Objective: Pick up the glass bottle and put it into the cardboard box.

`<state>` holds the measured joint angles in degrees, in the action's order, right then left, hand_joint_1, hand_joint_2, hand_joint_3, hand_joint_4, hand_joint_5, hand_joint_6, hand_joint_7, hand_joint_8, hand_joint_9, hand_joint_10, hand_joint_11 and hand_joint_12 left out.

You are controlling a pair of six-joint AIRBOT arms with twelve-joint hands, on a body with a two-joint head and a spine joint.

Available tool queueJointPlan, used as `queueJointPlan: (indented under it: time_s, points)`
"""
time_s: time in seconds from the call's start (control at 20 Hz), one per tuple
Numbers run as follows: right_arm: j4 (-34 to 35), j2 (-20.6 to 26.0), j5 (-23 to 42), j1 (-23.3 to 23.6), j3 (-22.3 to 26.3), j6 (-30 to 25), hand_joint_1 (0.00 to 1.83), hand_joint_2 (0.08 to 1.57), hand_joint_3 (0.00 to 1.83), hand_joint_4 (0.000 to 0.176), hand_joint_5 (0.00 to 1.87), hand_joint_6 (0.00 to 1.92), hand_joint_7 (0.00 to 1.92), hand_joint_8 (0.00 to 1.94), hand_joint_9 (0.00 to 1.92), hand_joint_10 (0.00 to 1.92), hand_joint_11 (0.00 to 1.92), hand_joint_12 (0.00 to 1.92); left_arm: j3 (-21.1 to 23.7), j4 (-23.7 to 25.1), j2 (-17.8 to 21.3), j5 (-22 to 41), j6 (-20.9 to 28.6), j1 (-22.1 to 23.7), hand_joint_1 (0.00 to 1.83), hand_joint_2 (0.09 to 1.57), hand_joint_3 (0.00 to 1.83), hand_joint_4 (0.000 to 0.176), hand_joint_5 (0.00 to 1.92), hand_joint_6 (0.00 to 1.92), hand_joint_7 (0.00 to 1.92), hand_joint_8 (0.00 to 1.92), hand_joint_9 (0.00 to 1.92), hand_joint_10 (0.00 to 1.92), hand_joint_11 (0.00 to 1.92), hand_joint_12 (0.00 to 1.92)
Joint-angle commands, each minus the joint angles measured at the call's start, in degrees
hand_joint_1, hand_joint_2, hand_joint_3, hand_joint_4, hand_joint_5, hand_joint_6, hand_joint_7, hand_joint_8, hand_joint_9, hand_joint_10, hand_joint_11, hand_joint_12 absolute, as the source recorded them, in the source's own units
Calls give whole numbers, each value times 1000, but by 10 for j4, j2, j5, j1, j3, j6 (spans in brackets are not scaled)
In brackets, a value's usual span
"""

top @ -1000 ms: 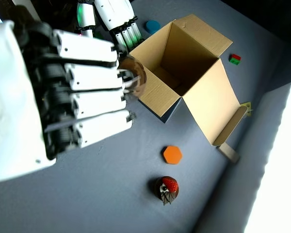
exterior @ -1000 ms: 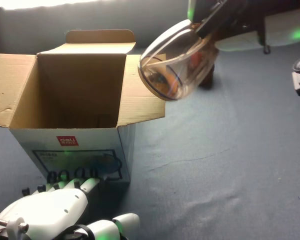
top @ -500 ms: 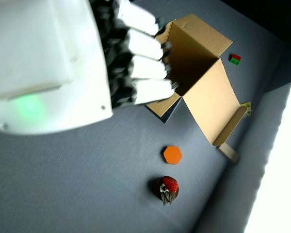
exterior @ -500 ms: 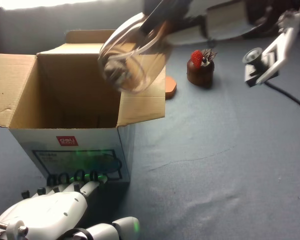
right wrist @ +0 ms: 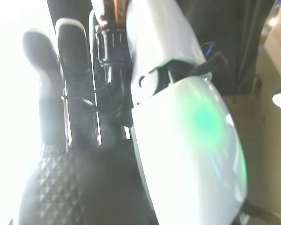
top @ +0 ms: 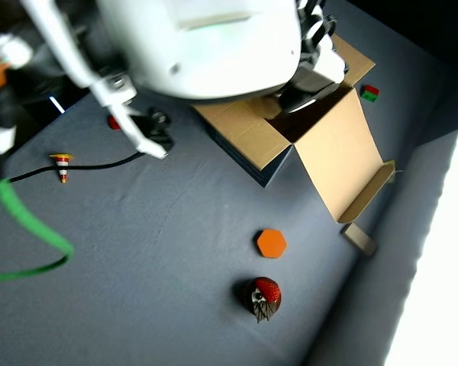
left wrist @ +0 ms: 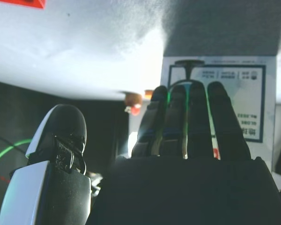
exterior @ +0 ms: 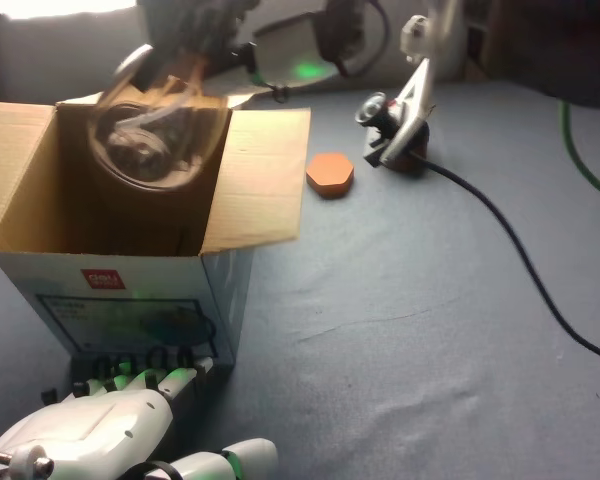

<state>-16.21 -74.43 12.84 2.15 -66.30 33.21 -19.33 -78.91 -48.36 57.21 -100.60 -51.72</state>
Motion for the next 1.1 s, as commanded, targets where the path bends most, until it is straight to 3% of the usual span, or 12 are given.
queueJointPlan:
  time_s: [0.0, 0.4, 0.65, 1.05]
  points:
    - [9, 2, 64, 13, -4, 0, 1365, 1152, 0, 0, 798, 1164, 1013, 1003, 805, 1388, 689, 1541, 3, 34, -1, 25, 4, 2, 0, 1214, 0, 0, 29, 2, 0, 0, 0, 0, 0, 0]
    - [12, -84, 12, 12, -62, 44, 1365, 1153, 1, 0, 796, 1164, 1019, 1014, 794, 1379, 672, 1541, 3, 34, -2, 25, 4, -1, 0, 1214, 0, 0, 29, 1, 0, 0, 0, 0, 0, 0]
    - [13, -137, -37, 12, -76, 121, 1364, 1154, 0, 0, 787, 1161, 1012, 1027, 803, 1375, 675, 1542, 1, 44, -2, 33, 4, -2, 0, 1214, 0, 0, 29, 1, 0, 0, 0, 0, 0, 0]
    - [14, -187, -105, -11, -123, 167, 1365, 1155, 0, 0, 787, 1164, 1012, 1021, 798, 1383, 675, 1542, -2, 49, -1, 33, 7, -5, 0, 1212, 0, 0, 33, 3, 1, 1, 0, 0, 0, 0]
